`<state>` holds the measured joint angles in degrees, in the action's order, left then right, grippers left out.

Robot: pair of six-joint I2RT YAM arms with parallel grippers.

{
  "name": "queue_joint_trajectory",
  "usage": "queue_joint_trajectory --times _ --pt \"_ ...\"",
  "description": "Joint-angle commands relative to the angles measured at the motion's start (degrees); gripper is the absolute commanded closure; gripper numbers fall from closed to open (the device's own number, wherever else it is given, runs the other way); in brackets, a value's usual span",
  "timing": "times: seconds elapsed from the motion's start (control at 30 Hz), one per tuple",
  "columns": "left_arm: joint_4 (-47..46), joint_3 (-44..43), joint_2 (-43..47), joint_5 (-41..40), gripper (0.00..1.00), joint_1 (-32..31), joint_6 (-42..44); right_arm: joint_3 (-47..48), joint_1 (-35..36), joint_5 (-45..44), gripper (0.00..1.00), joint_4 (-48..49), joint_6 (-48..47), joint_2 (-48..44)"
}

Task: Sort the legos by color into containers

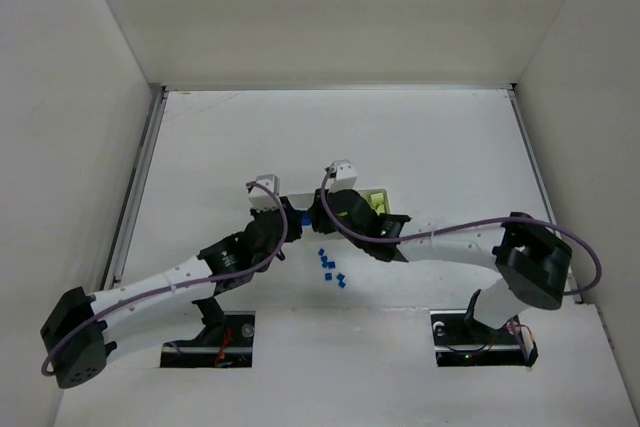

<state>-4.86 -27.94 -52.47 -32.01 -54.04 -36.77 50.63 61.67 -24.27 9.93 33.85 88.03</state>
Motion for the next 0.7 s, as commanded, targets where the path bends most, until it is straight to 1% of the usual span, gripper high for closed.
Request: queue_joint_trajectory --times 0.0,0.03,0.1,0.23,0.3,0.4,0.5,0.57,0.67 --pt "6.7 4.2 4.29 -3.84 0.76 -3.3 -2.95 4.82 -1.68 3.44 0.61 4.3 -0.89 3.72" --pt "7.93 4.74 5.35 -4.02 0.76 -4.09 -3.82 5.35 -1.86 3.7 0.57 4.3 -0.89 4.34" --pt "10.3 5.35 6.76 -4.46 0.76 -5.67 -5.84 5.53 -2.21 3.09 0.52 4.13 -0.89 4.35" --pt "10.4 6.06 5.45 -3.41 0.76 -8.22 -8.57 2.38 -3.88 1.95 0.52 2.9 -0.27 0.23" --pt "8.39 5.54 2.56 -2.89 0.74 -9.89 -9.1 -0.69 -3.97 0.9 0.55 1.76 -0.18 -2.76" --pt "4.35 3.43 -3.94 -2.36 0.71 -12.97 -9.19 -6.05 -3.88 -0.95 0.63 -1.66 1.22 -7.51" --pt "2.23 0.71 -10.27 -3.06 0.69 -14.64 -9.11 -11.41 -1.0 -2.09 0.72 -6.75 4.2 -12.6" --pt "1.88 -1.14 -14.66 -3.76 0.68 -14.73 -9.28 -14.23 1.12 -2.62 0.73 -9.66 6.22 -15.42" --pt "1.44 -3.16 -19.76 -4.55 0.67 -14.38 -9.2 -17.4 4.28 -3.23 0.71 -13.09 9.74 -19.64"
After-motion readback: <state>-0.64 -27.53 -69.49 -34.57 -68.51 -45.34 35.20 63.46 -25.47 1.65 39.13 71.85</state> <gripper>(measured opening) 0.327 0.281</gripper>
